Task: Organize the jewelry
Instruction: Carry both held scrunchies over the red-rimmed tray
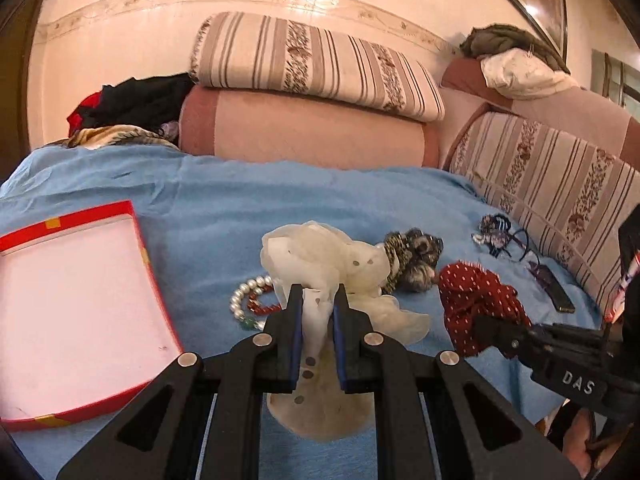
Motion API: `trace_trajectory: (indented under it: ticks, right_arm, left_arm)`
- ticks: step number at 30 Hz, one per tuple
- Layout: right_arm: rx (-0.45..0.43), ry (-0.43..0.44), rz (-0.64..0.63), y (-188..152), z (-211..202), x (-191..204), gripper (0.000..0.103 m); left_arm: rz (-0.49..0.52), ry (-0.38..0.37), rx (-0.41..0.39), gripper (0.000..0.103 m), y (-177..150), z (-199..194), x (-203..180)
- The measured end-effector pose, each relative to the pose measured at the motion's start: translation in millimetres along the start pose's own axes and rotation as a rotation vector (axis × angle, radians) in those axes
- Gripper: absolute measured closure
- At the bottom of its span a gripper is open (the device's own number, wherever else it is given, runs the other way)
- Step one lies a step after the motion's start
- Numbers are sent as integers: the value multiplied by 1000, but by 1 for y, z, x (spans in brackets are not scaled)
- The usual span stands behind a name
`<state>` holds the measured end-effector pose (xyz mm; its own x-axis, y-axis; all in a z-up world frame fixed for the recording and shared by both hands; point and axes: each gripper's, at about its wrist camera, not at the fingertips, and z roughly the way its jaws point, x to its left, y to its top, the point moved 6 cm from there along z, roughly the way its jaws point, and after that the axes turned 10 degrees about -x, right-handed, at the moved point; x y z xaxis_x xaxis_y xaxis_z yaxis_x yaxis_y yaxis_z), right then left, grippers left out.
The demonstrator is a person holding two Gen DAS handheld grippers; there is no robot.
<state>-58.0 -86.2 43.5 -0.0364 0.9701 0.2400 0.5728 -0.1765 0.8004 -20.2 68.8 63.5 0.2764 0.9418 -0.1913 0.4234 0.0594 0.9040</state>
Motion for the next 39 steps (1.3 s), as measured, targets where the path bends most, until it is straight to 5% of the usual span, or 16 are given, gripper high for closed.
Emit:
trace_trajectory:
  ticks: [24, 39]
  right_arm:
    - [50, 140, -121, 13, -2, 112, 89]
    - [86, 267, -199, 33, 30, 188, 88]
  left_arm:
    - [-221, 139, -95, 90, 38, -64, 124]
    - [-378, 322, -127, 90, 50, -86, 238]
